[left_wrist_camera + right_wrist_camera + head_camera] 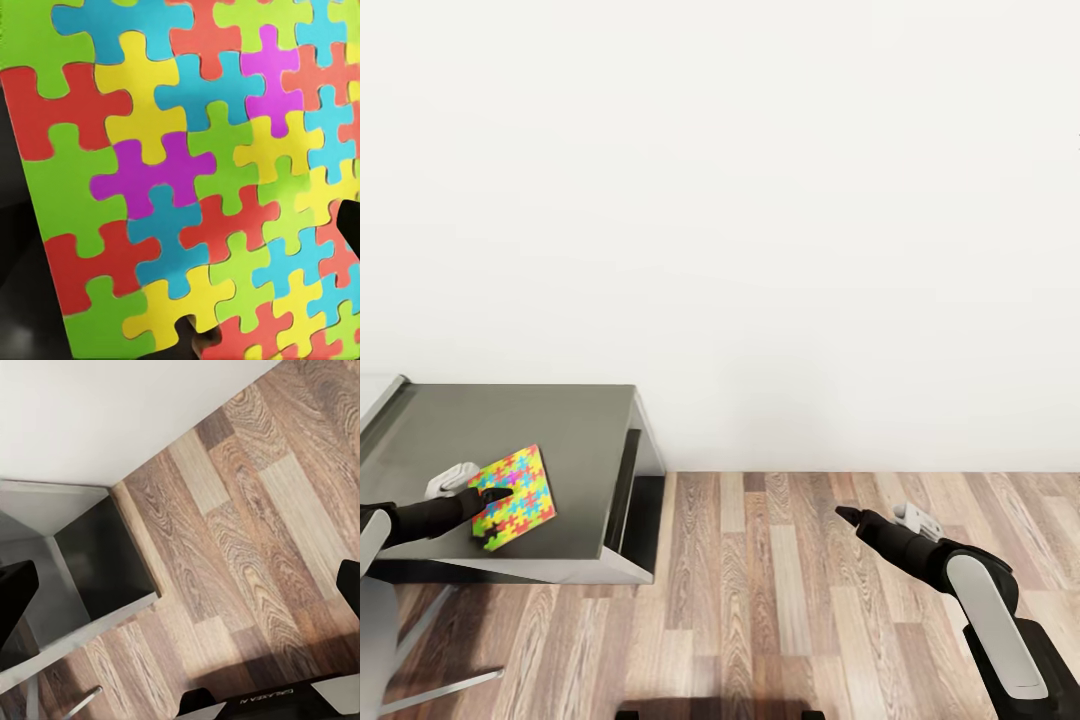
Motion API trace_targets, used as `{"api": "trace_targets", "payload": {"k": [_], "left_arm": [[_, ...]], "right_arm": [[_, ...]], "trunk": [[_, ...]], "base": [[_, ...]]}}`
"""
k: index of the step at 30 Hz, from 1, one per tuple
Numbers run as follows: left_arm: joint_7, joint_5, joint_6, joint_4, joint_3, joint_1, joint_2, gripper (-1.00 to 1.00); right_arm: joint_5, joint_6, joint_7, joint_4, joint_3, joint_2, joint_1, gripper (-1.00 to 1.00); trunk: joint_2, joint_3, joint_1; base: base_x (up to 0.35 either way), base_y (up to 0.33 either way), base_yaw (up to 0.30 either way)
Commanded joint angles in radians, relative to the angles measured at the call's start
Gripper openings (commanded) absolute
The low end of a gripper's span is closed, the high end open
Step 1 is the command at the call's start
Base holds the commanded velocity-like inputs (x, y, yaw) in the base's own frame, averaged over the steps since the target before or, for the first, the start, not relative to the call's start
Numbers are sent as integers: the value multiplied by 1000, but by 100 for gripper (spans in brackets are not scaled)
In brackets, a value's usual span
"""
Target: Put all the toys in the child's room - the three board games (two on the bed and one on the table), the two jigsaw puzzles on the table, and the tennis ball on the table - inside the toy box on the table in the child's room.
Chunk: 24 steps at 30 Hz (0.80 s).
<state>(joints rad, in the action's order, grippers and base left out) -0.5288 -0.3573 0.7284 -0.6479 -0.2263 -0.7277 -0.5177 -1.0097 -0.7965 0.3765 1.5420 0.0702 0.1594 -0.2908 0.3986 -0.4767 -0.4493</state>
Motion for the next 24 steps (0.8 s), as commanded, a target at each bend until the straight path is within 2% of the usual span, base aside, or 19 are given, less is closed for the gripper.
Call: {"api": "trace_targets", "payload": {"k": [1, 24], "left_arm": [[-2, 5, 8, 1, -1, 1, 1, 100], [-2, 5, 8, 1, -1, 1, -3, 100]], "right_arm": [[-10, -3, 9, 1, 0, 0, -1, 100], [-10, -3, 7, 0, 0, 0, -1, 100]], "trunk": [[1, -2, -1], [1, -2, -1]], "base": [[0, -53, 0], [0, -4, 0]]}}
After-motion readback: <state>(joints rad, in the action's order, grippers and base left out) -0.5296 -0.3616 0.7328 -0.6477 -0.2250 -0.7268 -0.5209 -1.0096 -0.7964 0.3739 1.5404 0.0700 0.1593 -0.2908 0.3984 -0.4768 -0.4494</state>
